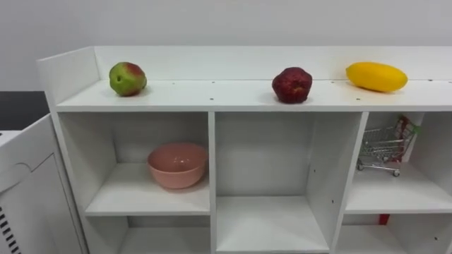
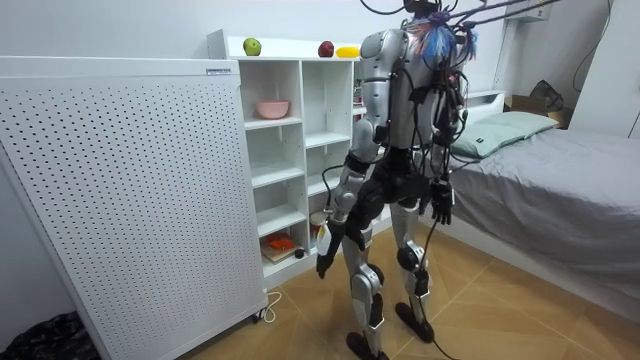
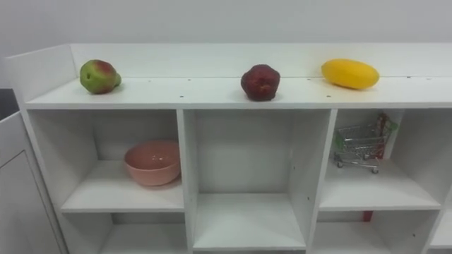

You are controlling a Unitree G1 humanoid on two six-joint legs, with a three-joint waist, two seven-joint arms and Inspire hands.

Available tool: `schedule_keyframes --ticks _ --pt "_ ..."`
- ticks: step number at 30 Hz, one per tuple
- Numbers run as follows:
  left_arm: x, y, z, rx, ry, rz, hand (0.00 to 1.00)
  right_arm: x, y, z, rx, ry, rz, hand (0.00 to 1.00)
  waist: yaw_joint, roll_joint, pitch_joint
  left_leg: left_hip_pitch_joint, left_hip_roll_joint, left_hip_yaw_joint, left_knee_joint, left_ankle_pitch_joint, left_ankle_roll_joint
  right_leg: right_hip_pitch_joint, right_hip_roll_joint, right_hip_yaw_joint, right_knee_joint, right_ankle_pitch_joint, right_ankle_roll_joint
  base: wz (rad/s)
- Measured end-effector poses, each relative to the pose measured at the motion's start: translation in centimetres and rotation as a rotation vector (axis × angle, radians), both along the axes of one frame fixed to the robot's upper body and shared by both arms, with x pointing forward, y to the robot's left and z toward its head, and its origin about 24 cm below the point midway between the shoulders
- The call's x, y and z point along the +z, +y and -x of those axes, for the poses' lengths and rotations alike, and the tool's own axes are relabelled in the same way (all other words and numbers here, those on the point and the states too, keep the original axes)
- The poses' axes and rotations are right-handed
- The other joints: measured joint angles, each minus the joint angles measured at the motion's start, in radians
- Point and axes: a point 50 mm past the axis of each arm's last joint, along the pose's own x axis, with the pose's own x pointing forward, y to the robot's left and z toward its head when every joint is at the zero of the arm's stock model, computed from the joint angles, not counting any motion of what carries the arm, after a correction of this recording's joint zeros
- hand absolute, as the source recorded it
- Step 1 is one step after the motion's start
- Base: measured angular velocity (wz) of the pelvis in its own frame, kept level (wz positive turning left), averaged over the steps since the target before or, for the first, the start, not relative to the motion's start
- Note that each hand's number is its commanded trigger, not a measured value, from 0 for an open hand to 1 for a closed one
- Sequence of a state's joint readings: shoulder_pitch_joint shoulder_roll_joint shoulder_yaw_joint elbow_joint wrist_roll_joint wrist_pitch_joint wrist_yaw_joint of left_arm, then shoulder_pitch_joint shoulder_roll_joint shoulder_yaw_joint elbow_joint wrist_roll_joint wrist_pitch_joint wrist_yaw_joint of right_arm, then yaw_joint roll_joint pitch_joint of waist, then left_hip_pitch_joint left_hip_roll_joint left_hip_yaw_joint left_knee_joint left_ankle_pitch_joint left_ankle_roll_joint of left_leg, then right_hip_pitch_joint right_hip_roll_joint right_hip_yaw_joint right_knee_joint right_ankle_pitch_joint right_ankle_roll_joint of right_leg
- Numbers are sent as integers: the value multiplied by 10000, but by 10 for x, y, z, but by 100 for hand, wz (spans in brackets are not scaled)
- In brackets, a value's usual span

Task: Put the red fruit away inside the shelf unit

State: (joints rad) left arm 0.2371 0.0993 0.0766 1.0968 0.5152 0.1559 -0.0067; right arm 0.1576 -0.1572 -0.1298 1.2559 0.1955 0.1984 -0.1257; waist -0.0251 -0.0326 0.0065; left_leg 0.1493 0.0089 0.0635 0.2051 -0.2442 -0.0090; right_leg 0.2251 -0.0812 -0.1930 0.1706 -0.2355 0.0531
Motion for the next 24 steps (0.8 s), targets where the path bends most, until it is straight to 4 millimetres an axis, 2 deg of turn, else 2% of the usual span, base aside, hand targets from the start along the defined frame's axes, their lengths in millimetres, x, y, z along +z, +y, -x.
schedule_keyframes --ticks 1,2,3,4,5,7,8,10,13,18,20,22,24 --pt "1 1 -2 -23 -139 -69 0 4 -9 -20 -962 -1111 477 0 -59 10 27 -1 0 56 -3 16 2 -29 -1 37 -2 8 -12 -8" --pt "1 2 -4 -35 -231 -115 0 7 -12 -31 -1372 -1739 686 0 -74 16 34 -2 1 75 -2 20 4 -37 -1 52 -10 11 -18 -8" --pt "2 4 -7 -7 -499 -297 0 14 -19 -55 -2124 -3072 1089 0 -82 -10 34 6 0 107 -3 22 7 -41 -1 84 -27 12 -19 -6" --pt "3 7 -6 140 -683 -468 0 22 -24 -77 -2569 -4184 1354 0 -100 -18 44 16 0 134 -8 23 7 -46 1 117 -55 10 -20 -5" --pt "4 8 -8 171 -838 -548 0 27 -26 -89 -2638 -4742 1495 0 -119 -57 29 10 -5 139 -5 22 7 -60 1 119 -68 7 -17 -6" --pt "5 10 -10 272 -1180 -830 0 61 -31 -138 -2642 -7309 2155 0 -134 -104 12 -85 -17 192 10 30 17 -238 -1 173 -47 14 -13 -6" --pt "6 11 -10 290 -1210 -872 0 70 -32 -147 -2594 -7888 2347 0 -168 -118 -3 -128 -23 193 11 31 19 -306 -4 204 -19 14 -12 -3" --pt "7 14 -7 268 -1324 -1147 0 104 -35 -173 -2152 -9663 3241 0 -153 -178 -20 -178 -27 195 -6 32 19 -359 -2 246 -35 16 -11 0" --pt "8 14 -6 241 -1501 -1246 0 134 -36 -188 -2059 -11121 4174 0 -166 -201 -64 -144 -28 193 -64 32 18 -338 -1 254 -27 17 -10 0" --pt "9 14 -9 230 -1708 -1192 0 166 -36 -200 -2158 -12468 5133 0 -187 -175 -70 -142 -30 191 -76 32 18 -385 -9 284 -27 26 -3 -3" --pt "9 14 -11 211 -1799 -1171 0 185 -34 -206 -2173 -13381 5384 0 -142 -96 -78 -241 -23 189 -75 32 18 -533 -7 280 -27 27 -2 -13" --pt "9 14 -14 132 -1959 -1128 0 208 -33 -209 -1678 -14249 6262 0 -153 3 -133 -311 -24 196 -88 33 18 -632 -4 308 -18 26 -2 -6" --pt "9 14 -11 128 -1915 -1103 0 226 -31 -210 -1417 -14891 6958 0 -123 7 -129 -301 -22 208 -85 34 18 -658 6 418 1 26 -2 -11"
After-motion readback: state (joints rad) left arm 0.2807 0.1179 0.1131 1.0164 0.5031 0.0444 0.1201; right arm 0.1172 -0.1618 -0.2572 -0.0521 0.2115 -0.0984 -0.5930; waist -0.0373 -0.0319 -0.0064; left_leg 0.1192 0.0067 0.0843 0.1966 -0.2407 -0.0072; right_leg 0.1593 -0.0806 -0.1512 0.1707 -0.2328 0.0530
